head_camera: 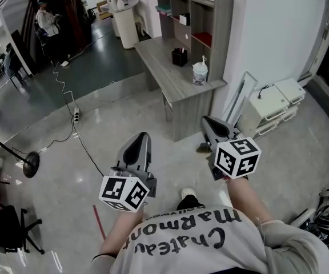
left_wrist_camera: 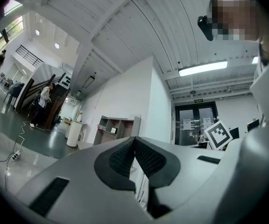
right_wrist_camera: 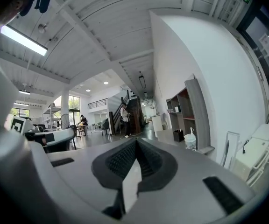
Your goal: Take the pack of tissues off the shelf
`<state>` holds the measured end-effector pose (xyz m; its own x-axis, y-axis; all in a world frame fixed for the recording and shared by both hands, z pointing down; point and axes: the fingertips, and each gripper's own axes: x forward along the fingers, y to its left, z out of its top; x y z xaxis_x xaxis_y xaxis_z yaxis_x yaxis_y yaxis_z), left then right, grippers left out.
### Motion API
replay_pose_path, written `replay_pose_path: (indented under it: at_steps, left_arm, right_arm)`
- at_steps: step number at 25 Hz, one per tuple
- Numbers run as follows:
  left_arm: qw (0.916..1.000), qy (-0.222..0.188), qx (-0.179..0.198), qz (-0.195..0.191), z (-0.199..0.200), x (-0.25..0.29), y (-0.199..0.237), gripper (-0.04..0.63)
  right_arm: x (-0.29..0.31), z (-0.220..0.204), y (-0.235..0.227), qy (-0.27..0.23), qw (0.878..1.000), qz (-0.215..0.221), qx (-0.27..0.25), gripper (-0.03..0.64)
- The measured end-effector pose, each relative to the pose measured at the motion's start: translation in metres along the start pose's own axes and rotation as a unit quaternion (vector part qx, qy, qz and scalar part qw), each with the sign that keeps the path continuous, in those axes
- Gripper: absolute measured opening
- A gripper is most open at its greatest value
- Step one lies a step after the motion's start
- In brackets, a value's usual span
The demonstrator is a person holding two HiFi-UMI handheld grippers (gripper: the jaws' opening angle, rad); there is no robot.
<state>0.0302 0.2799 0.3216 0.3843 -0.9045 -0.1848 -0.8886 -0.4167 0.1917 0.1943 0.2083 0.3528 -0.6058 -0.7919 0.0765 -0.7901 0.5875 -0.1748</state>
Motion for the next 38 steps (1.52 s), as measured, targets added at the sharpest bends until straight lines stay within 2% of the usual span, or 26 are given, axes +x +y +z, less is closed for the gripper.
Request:
replay_pose_path:
  at_steps: [3,7,17,27,30,33,35,38]
  left_arm:
    - [1.0000,-0.004,0.001,0.007,-0.002,0.007,0.012,0.017]
    - [0.9998,-0.005,0.012,0.014,-0.002,0.033,0.035,0.017]
    - [0.9992,-0.013,0.037,0.003,0.004,0.152,0.084,0.017]
    - [0.9989,-0.032,0.033,0.004,0.000,0.245,0.129,0.017]
    - [0.9994,-0.019,0.029,0.003,-0.019,0.261,0.137,0.017]
    - [0.9999,0.002,0.010,0.010,-0.040,0.267,0.150,0.017]
    - [0.9998,0.005,-0.002,0.020,-0.042,0.269,0.161,0.018]
    - [0.9996,0.006,0.003,0.026,-0.039,0.275,0.176,0.017]
  right_arm:
    - [0.019,-0.002,-0.001,0.007,1.000,0.006,-0.022,0.008]
    - [0.057,0.001,-0.015,0.005,1.000,0.016,-0.019,0.008]
    - [0.167,0.035,-0.086,-0.011,1.000,0.026,-0.003,0.008]
    - [0.248,0.065,-0.139,-0.022,0.999,0.039,-0.022,0.008]
    - [0.265,0.056,-0.153,-0.015,0.999,0.037,-0.025,0.008]
    - [0.281,0.030,-0.163,0.016,0.999,0.033,-0.013,0.008]
    - [0.292,0.014,-0.165,0.036,0.999,0.034,-0.002,0.008]
    - [0.311,0.005,-0.166,0.049,0.998,0.039,0.011,0.008]
